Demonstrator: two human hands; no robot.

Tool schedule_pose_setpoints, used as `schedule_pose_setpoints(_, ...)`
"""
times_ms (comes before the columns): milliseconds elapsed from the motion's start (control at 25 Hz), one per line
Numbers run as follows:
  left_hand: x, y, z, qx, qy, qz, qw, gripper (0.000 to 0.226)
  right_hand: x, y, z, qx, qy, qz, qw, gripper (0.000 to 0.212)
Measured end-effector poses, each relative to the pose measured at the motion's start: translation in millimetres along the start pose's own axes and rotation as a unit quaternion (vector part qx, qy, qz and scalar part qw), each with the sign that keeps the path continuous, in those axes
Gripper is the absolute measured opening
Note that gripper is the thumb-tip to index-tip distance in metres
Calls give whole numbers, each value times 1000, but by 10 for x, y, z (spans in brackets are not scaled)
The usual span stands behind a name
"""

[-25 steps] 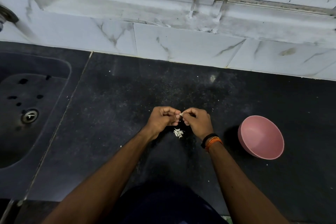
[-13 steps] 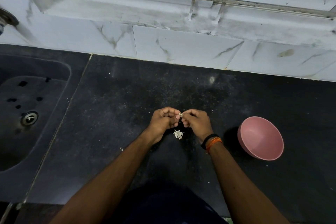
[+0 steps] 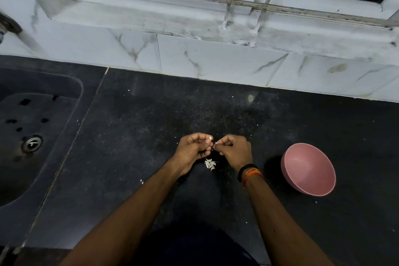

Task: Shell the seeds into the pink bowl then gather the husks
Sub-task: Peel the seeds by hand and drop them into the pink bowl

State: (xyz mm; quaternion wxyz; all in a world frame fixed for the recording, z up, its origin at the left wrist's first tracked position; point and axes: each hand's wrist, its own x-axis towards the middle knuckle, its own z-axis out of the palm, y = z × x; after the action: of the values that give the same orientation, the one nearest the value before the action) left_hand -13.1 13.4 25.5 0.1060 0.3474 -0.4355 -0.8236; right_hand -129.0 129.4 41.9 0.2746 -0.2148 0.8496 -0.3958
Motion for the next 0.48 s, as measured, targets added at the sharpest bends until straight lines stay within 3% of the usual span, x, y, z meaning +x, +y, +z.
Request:
schedule_pose_setpoints(280, -6, 27, 1, 51, 1, 36, 998, 14, 10, -24, -4, -19, -10, -21, 1000, 14)
schedule_pose_setpoints(480, -1, 79, 19, 35, 17, 12, 999, 15, 13, -103, -57, -37, 21, -43, 998, 9)
